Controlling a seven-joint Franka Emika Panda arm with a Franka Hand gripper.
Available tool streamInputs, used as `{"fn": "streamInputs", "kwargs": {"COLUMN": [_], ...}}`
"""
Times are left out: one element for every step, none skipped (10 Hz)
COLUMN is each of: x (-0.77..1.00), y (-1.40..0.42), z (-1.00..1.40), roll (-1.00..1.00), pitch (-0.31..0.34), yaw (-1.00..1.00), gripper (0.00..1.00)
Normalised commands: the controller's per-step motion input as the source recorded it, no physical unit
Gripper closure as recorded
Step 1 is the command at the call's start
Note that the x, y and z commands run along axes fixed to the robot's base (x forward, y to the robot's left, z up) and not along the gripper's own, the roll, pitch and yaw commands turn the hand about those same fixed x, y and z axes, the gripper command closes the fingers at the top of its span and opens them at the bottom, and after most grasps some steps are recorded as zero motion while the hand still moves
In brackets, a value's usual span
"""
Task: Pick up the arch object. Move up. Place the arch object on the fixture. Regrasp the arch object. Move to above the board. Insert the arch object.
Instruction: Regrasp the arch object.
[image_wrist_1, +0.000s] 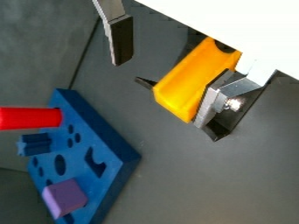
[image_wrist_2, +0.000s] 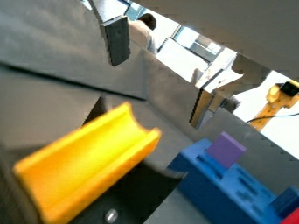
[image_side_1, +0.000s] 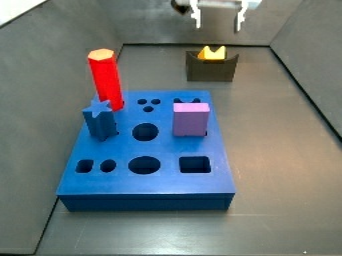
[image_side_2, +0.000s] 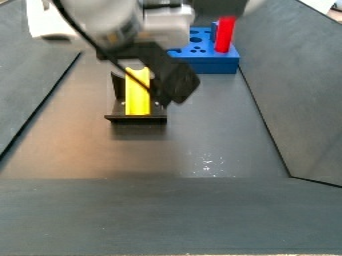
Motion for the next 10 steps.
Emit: {"fn": "streamInputs", "kwargs": {"x": [-0.03,-0.13,-0.13,-0.13,-0.12,-0.09,-0.05,-0.01,0.00,-0.01], "y": [0.00,-0.82,-0.85,-0.72,-0.57,-0.40,-0.16,-0.06,-0.04,-0.04], "z": [0.31,1.00,0.95,0.80,0.61,0.40,0.10,0.02,0.03,0.03], "roll": [0.06,1.00,1.00,1.00,1.00,1.00,1.00,1.00,1.00,1.00], "pitch": [0.056,0.038,0.035,0.024,0.016,0.013,0.012,0.013,0.014,0.012], "yaw": [-0.02,0.01,0.01,0.01,0.01,0.01,0.01,0.01,0.01,0.01], "gripper": [0.00,0.00,0.00,0.00,0.00,0.00,0.00,0.00,0.00,0.00]}}
